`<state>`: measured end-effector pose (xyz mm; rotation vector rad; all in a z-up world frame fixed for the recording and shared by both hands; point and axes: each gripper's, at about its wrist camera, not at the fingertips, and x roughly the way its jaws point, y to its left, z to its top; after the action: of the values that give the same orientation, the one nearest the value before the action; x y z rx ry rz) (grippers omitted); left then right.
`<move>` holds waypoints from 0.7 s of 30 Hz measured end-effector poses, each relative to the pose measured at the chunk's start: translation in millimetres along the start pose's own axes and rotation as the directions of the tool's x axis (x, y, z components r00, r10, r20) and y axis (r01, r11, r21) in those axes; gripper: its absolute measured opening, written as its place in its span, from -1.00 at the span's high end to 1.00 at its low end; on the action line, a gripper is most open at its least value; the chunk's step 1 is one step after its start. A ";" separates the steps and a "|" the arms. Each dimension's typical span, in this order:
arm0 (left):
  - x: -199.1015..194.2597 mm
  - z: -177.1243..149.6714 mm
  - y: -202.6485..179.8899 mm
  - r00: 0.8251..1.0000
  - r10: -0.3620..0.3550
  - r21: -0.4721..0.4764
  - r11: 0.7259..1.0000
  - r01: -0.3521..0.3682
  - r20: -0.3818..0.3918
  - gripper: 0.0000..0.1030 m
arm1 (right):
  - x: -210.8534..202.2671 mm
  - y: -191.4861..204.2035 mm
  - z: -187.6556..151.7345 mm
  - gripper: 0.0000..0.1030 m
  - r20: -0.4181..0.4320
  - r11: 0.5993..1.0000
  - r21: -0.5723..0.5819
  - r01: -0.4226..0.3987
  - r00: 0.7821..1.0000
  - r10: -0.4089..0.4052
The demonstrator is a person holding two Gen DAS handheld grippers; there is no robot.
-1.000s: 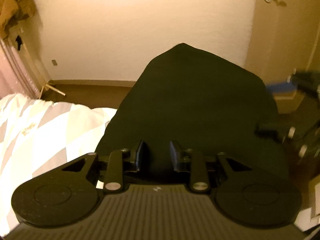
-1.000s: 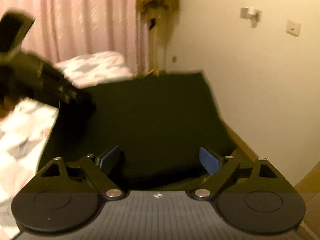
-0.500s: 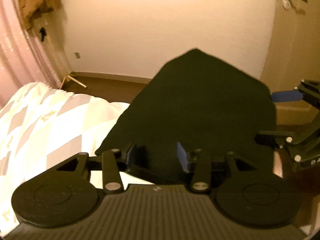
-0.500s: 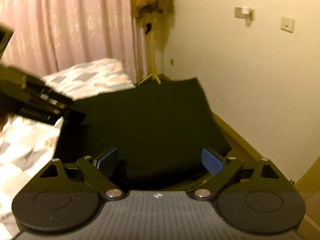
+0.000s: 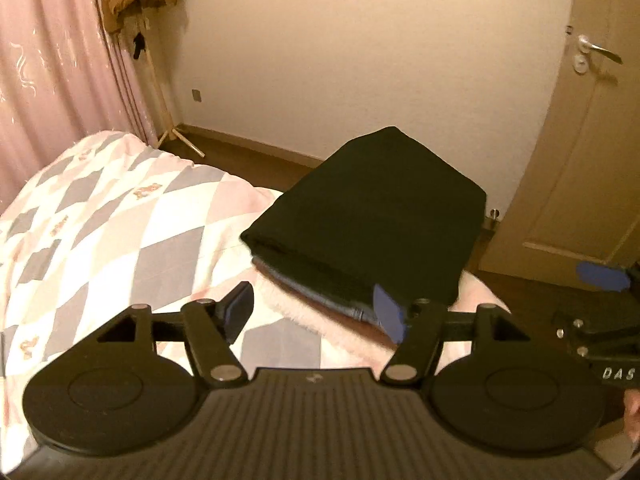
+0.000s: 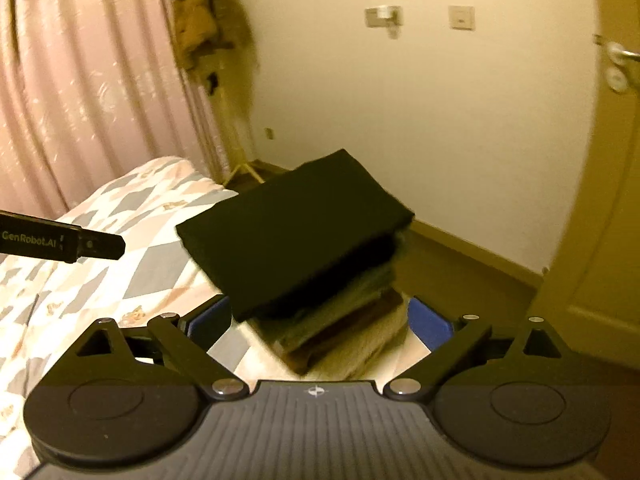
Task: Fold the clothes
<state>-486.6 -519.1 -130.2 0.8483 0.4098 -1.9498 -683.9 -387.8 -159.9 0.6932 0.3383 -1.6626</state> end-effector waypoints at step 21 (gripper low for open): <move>-179.6 -93.4 42.6 0.997 -0.015 0.028 1.000 0.013 0.070 -0.69 | -174.5 122.8 -69.8 -0.96 0.104 0.989 0.106 0.101 0.988 -0.112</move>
<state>-355.5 -372.3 -66.6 0.7934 0.3488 -1.9957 -534.1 -236.6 -88.7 0.6642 0.2171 -1.8217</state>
